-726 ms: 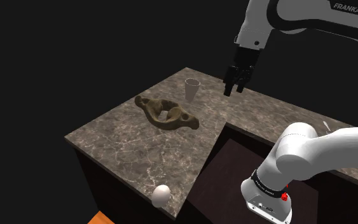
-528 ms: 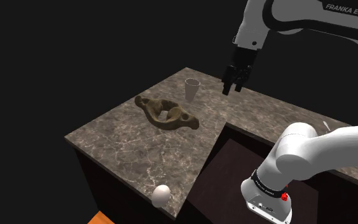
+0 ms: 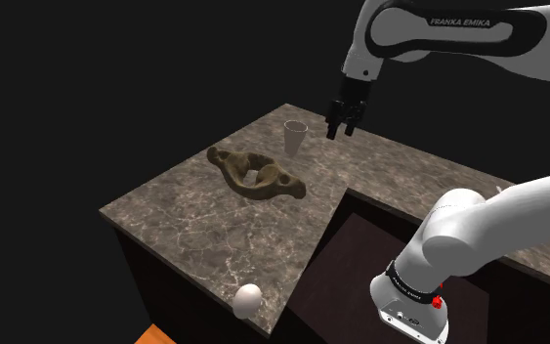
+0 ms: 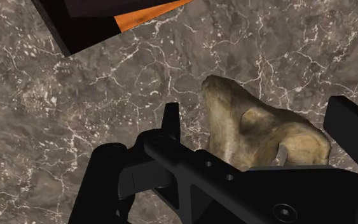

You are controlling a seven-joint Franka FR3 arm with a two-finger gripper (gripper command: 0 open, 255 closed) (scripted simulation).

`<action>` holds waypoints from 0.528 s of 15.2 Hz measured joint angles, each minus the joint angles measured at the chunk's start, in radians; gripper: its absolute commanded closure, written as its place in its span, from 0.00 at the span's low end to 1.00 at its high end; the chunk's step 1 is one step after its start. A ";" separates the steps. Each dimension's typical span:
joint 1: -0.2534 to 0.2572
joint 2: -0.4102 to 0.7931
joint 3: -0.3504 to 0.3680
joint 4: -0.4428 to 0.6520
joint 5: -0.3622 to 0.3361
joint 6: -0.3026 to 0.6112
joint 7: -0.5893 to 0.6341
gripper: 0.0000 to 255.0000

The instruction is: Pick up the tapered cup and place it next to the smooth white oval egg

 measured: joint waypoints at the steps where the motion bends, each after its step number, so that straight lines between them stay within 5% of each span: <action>1: -0.003 0.024 -0.013 0.004 -0.004 0.021 -0.016 0.00; 8: -0.015 0.263 -0.108 0.124 -0.002 0.140 -0.140 0.00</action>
